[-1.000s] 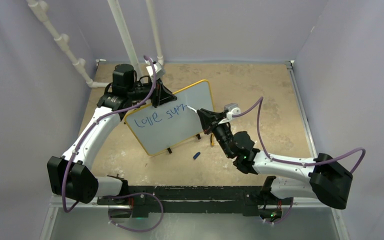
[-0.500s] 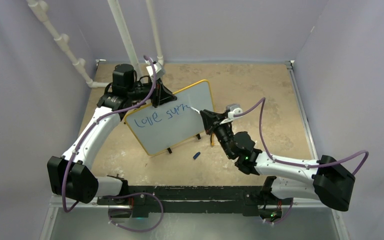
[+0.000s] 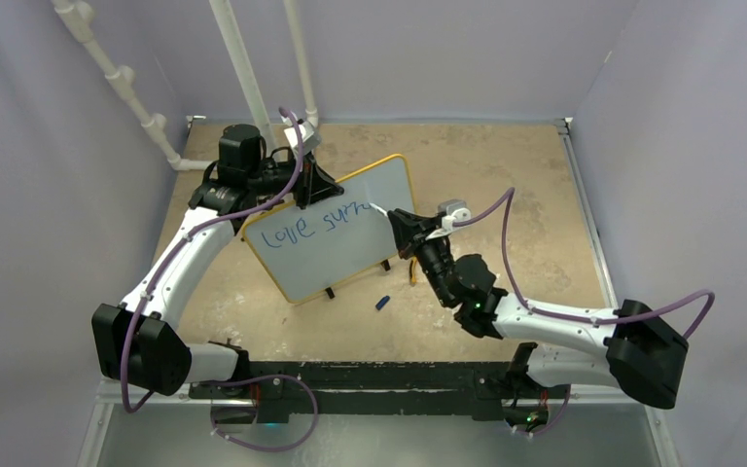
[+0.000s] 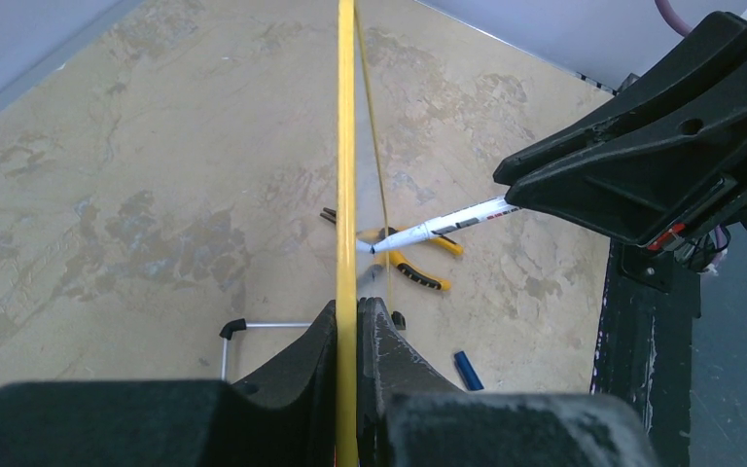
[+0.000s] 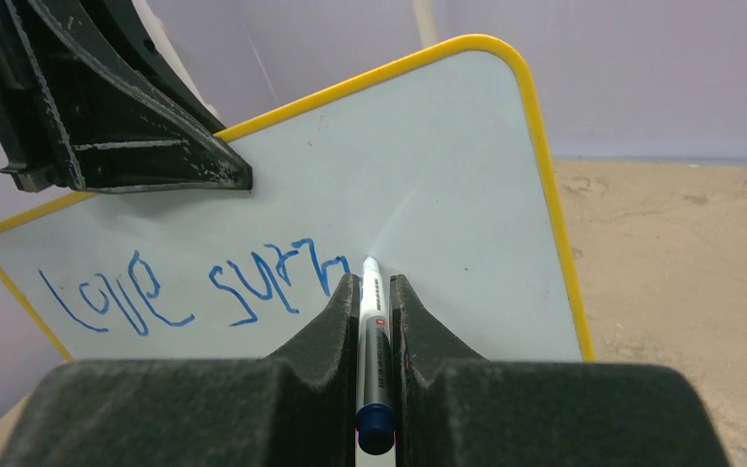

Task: Write a sentence on the whiteboard

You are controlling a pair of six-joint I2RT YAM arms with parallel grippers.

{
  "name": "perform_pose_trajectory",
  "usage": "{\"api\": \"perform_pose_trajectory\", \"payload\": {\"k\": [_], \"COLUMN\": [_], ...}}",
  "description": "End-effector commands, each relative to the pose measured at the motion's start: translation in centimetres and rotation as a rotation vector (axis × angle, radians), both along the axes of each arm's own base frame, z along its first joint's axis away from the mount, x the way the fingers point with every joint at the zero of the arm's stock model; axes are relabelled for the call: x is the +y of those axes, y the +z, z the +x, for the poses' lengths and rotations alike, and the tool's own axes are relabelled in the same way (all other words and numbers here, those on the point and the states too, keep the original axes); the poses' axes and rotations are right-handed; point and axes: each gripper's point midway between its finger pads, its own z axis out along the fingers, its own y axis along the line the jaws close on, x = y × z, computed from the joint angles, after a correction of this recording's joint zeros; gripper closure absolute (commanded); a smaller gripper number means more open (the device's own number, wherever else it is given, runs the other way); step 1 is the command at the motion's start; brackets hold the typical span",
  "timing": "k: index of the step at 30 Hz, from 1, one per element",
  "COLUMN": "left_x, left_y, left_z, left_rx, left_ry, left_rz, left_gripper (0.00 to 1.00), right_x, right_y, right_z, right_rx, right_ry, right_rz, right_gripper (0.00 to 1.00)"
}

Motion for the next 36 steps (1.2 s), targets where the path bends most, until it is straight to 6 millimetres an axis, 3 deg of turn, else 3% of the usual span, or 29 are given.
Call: {"api": "perform_pose_trajectory", "payload": {"k": [1,8,18,36], "left_x": [-0.2,-0.1,-0.1,-0.1], "left_y": [-4.3,-4.3,-4.4,-4.7], "left_z": [-1.6,-1.5,-1.3,-1.3], "left_rx": [0.141,0.139,0.14,0.147], "left_ry": [-0.047,-0.044,-0.031,-0.034], "left_rz": [0.04,0.042,0.045,0.046], "left_gripper": [1.0,1.0,1.0,1.0], "right_x": [0.3,0.7,-0.9,-0.6], "right_y": [2.7,1.4,3.0,3.4], "right_z": [0.2,0.0,-1.4,-0.3], "right_rx": [-0.054,-0.032,-0.06,-0.094], "right_ry": [-0.002,0.024,0.048,-0.002], "right_rz": [0.054,0.032,0.043,0.007], "right_gripper": [1.0,1.0,1.0,1.0]}}
